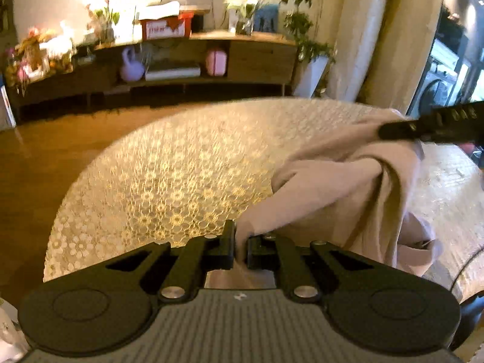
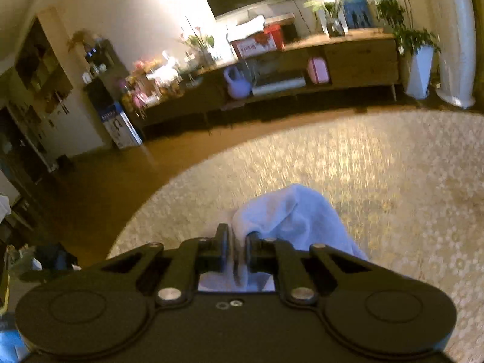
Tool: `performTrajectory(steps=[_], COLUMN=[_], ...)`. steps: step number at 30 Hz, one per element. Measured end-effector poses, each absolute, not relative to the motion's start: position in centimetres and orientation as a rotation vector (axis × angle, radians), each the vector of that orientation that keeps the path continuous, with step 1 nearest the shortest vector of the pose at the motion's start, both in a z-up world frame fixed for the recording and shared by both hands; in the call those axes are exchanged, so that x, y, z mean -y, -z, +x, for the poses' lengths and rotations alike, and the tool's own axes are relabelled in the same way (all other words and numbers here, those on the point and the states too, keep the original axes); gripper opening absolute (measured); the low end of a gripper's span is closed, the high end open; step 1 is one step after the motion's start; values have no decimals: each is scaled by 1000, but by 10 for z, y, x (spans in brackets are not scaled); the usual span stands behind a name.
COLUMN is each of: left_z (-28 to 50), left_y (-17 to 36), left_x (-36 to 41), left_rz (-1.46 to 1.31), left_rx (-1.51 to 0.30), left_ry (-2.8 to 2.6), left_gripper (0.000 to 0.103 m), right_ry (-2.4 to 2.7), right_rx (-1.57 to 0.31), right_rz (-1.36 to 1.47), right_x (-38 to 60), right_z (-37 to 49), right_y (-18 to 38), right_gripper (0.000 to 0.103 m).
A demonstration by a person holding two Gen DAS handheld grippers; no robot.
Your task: Fold clothes
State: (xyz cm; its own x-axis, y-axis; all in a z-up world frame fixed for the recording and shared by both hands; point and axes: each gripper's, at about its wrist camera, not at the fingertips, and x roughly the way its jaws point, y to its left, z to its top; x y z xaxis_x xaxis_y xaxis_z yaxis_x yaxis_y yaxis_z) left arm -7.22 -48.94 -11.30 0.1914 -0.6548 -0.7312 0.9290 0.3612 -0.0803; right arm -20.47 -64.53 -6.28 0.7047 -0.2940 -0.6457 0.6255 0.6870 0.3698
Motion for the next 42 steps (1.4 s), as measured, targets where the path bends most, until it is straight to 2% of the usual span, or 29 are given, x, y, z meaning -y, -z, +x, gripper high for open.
performTrajectory(steps=[4,7,8,9,11,15,21,26,28,30,33,36,42], left_z=[-78,-95,-102,-110,-127,-162,-184,-168,-160,-152,-134,-111,-50], left_y=[131,130,126,124,120,116,156,174,176,178,176,167,142], left_x=[489,472,465,460,452,440,472,496,503,510,512,504,483], left_rz=[465,469,464,469,481,526,658,610,578,546,477,408,340], left_rx=[-809,-762,-733,-695,-617,-474,-475,-603,-656,-709,-784,-802,-764], left_ry=[1199,1256,1279,1308,1366,1469,1434,1368,1356,1343,1312,1252,1060], left_gripper=[11,22,34,63,92,93,92,82,72,44,20,9,7], right_ry=[532,522,522,521,518,513,570,632,655,666,678,671,677], right_rx=[-618,-613,-608,-602,-592,-582,-657,-731,-741,-748,-757,-761,-786], right_rz=[680,695,698,702,708,696,623,602,618,636,660,672,601], right_x=[654,655,657,658,659,657,655,662,668,673,677,678,673], right_z=[-206,-209,-210,-211,-212,-219,-252,-286,-297,-307,-320,-326,-322], right_y=[83,81,79,77,74,71,87,111,117,124,135,144,167], right_gripper=[103,103,103,103,103,103,103,103,103,103,103,103,103])
